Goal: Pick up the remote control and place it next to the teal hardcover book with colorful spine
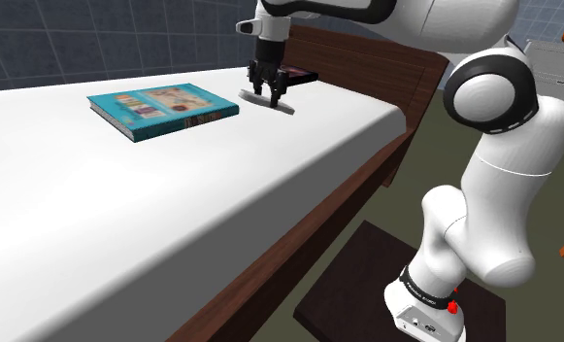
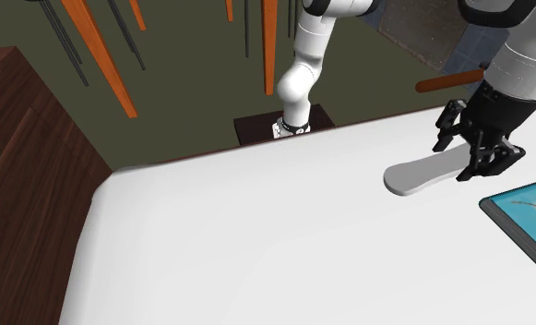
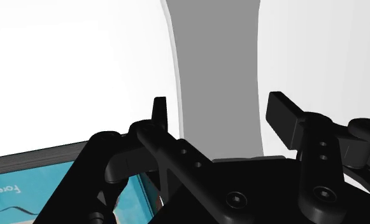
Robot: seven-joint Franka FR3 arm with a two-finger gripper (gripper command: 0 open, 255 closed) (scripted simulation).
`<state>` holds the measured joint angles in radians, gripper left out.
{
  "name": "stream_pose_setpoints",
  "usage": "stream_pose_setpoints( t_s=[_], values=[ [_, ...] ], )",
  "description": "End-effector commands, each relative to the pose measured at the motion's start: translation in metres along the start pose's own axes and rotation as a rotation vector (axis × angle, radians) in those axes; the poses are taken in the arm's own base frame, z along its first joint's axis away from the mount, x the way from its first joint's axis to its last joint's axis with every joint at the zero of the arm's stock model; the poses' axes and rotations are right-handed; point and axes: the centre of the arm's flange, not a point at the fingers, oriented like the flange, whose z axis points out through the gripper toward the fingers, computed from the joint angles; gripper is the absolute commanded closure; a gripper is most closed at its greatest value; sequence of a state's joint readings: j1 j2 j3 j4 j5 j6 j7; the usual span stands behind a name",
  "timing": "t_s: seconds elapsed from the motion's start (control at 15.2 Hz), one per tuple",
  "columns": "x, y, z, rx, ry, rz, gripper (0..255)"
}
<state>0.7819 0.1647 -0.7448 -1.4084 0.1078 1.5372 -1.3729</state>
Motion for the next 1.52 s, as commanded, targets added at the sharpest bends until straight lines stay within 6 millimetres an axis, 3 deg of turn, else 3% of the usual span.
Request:
stream_pose_setpoints(
  t_s=[0.0, 0.26, 0.79, 0.86, 1.19, 1.45],
  values=[
    [0.0, 0.0, 0.01, -0.001, 0.0, 0.0, 255],
    [0.0, -0.001, 0.035, -0.001, 0.0, 0.0, 255],
    [0.0, -0.001, 0.035, -0.001, 0.0, 0.0, 255],
    [0.0, -0.001, 0.035, -0.001, 0.0, 0.0, 0],
    [0.0, -0.001, 0.035, -0.001, 0.0, 0.0, 0],
    [0.0, -0.001, -0.015, -0.001, 0.0, 0.0, 0]
  ],
)
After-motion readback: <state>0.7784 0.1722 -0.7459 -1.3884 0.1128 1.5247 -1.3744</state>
